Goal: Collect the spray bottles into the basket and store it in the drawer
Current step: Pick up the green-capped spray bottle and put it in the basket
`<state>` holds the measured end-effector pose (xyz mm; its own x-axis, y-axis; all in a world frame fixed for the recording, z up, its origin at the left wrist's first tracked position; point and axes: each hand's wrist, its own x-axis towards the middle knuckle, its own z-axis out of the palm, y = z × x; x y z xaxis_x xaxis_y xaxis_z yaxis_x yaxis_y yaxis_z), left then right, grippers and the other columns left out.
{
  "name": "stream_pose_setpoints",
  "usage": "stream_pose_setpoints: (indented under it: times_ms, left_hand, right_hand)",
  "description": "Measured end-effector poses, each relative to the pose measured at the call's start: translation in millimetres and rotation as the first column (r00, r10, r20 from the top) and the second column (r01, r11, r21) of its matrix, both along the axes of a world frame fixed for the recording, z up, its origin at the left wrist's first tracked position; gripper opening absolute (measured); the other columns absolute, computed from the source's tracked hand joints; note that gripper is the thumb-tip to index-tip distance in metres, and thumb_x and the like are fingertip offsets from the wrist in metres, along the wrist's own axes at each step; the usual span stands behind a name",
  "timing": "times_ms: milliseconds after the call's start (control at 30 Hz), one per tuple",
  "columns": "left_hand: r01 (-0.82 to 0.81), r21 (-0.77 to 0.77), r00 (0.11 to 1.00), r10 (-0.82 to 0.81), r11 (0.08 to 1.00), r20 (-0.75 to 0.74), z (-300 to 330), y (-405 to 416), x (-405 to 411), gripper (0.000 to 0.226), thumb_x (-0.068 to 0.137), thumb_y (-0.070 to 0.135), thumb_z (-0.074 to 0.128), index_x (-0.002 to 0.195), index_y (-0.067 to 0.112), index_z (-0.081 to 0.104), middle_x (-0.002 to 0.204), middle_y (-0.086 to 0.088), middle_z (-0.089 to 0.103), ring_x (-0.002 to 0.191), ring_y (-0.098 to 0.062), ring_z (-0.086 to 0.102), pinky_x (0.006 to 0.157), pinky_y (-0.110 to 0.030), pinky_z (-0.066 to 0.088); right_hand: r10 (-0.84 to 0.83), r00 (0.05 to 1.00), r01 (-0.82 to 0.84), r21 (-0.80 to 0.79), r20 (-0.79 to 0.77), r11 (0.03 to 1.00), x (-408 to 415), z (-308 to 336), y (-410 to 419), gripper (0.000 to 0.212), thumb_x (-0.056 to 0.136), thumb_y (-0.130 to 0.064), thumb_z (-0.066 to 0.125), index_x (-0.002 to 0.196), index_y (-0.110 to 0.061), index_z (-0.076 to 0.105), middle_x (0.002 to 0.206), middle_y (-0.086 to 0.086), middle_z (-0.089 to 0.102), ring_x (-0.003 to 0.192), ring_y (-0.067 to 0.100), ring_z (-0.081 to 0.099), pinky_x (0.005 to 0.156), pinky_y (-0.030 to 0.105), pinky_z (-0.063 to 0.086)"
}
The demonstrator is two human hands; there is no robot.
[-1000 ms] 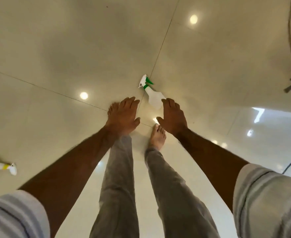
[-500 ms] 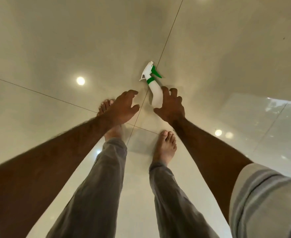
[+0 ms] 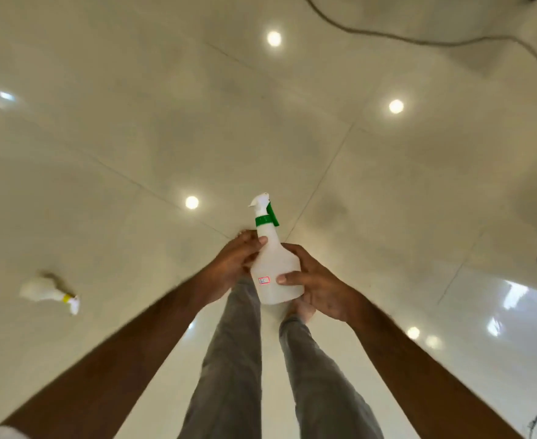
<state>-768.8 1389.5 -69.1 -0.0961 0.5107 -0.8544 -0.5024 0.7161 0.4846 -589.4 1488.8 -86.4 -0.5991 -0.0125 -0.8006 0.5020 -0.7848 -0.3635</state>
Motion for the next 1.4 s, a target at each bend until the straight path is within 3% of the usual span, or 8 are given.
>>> stream_pose_setpoints:
  times_ms: [200,433,700,800,967,1133,1233,1400]
  left_hand:
    - [-0.174,0.094,0.968,0.188,0.980,-0.169,193,-55,14,0.043,0.086,0.025,0.075,0.119,0.000,0.062,0.104,-0.008,0.073,0.096,-0.021,0.071,0.084,-0.033,0.057]
    - [-0.474,0.227,0.787,0.525,0.851,-0.325,323,-164,50,0.042,0.066,0.034,0.088,0.096,0.019,0.062,0.107,-0.009,0.076,0.105,-0.029,0.071,0.086,-0.037,0.057]
    - [-0.642,0.309,0.619,0.712,0.701,-0.331,374,-382,143,0.092,0.068,0.038,0.084,0.145,0.022,0.035,0.147,0.003,0.049,0.134,-0.015,0.052,0.107,-0.038,0.050]
    - [-0.658,0.308,0.594,0.725,0.687,-0.348,381,-469,207,0.101,0.068,0.029,0.090,0.149,0.032,0.029,0.147,0.008,0.045,0.131,-0.012,0.053,0.100,-0.035,0.055]
    - [-0.806,0.319,0.280,0.795,0.499,-0.538,392,-587,305,0.100,0.065,0.029,0.094,0.145,0.033,0.034,0.137,0.012,0.049,0.122,-0.012,0.055,0.085,-0.025,0.059]
    - [-0.927,0.263,-0.073,0.561,0.266,-0.825,393,-684,398,0.096,0.057,0.039,0.096,0.134,0.026,0.041,0.125,0.013,0.043,0.114,-0.008,0.049,0.083,-0.016,0.049]
    - [-0.964,0.243,-0.169,0.455,0.109,-0.874,388,-734,449,0.102,0.061,0.041,0.094,0.141,0.018,0.036,0.132,0.006,0.036,0.116,-0.007,0.041,0.085,-0.014,0.043]
    - [-0.952,0.302,-0.267,0.616,-0.050,-0.741,381,-828,530,0.095,0.076,0.031,0.087,0.148,0.022,0.026,0.147,-0.001,0.034,0.128,-0.016,0.043,0.094,-0.022,0.048]
  right_hand:
    - [0.412,0.910,-0.377,0.306,-0.055,0.874,-16,202,-10,0.067,0.078,-0.031,0.083,0.136,-0.032,0.049,0.134,-0.001,0.059,0.123,0.022,0.058,0.104,0.048,0.052]
    - [0.748,0.657,-0.639,0.455,-0.097,0.620,-57,333,-92,0.059,0.088,-0.035,0.074,0.141,-0.031,0.046,0.134,0.001,0.061,0.119,0.018,0.064,0.100,0.047,0.055]
    - [0.916,0.355,-0.728,0.561,-0.184,0.395,-65,395,-272,0.052,0.087,-0.024,0.075,0.134,-0.031,0.055,0.127,0.001,0.065,0.116,0.020,0.066,0.101,0.050,0.054]
    - [0.951,0.202,-0.777,0.552,-0.234,0.301,-44,411,-367,0.050,0.083,-0.024,0.075,0.131,-0.026,0.058,0.126,0.001,0.066,0.116,0.022,0.067,0.094,0.044,0.058]
    - [0.976,-0.065,-0.740,0.666,-0.209,0.093,5,438,-523,0.039,0.089,-0.030,0.074,0.125,-0.022,0.062,0.121,0.007,0.071,0.111,0.022,0.069,0.094,0.044,0.059]
    - [0.971,-0.224,-0.545,0.837,-0.087,-0.051,67,454,-674,0.041,0.087,-0.043,0.073,0.121,-0.022,0.064,0.114,-0.003,0.070,0.107,0.017,0.066,0.093,0.036,0.055]
    - [0.939,-0.338,-0.479,0.871,-0.066,-0.112,108,456,-757,0.048,0.085,-0.045,0.074,0.125,-0.021,0.062,0.112,-0.004,0.068,0.104,0.015,0.064,0.089,0.036,0.055]
    - [0.759,-0.641,-0.452,0.855,-0.112,-0.256,164,461,-888,0.043,0.088,-0.021,0.075,0.128,-0.019,0.060,0.113,-0.001,0.071,0.100,0.013,0.068,0.077,0.025,0.059]
